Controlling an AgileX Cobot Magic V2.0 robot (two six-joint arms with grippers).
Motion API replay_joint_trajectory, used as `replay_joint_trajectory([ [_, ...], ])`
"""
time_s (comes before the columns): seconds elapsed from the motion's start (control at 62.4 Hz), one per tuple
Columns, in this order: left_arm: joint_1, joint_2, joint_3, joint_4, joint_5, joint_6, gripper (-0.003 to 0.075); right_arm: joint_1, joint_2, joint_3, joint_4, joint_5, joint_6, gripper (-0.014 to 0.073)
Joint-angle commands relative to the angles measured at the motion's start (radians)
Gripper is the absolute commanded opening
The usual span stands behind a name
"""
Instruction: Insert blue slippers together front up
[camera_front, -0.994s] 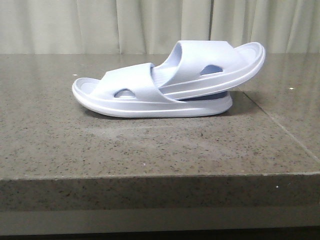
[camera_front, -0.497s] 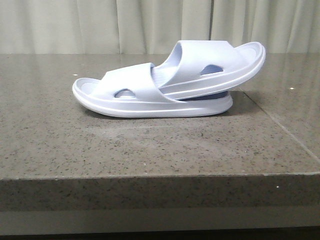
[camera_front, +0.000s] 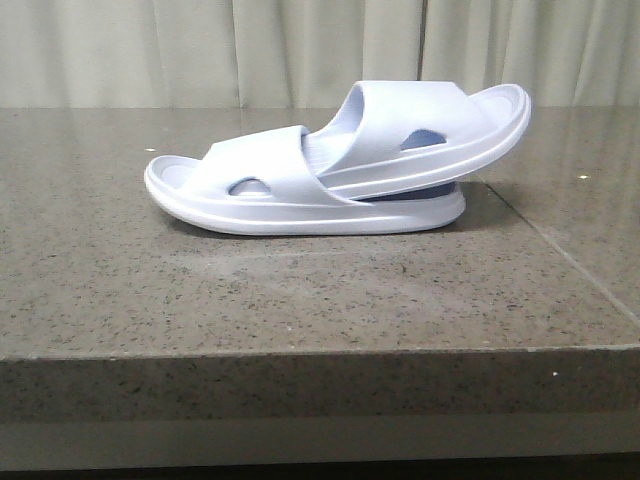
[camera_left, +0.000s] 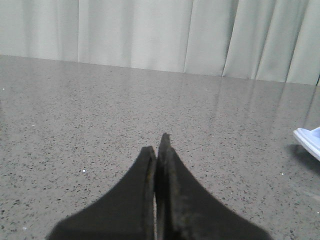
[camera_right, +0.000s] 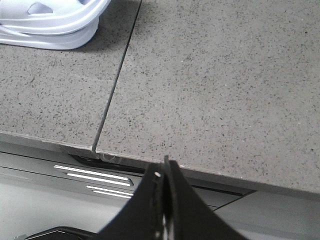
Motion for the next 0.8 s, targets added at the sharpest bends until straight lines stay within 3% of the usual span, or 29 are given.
replay_joint_trajectory([
  [0.0, 0.000, -0.017, 0.005, -0.002, -0.091, -0.010, -0.0020, 0.001, 0.007, -0.022, 0.005, -0.058, -0.006, -0.0118],
  [0.786, 0.000, -0.017, 0.005, 0.082, -0.140, -0.071, -0.0020, 0.001, 0.007, -0.022, 0.005, -0.058, -0.006, -0.0118],
])
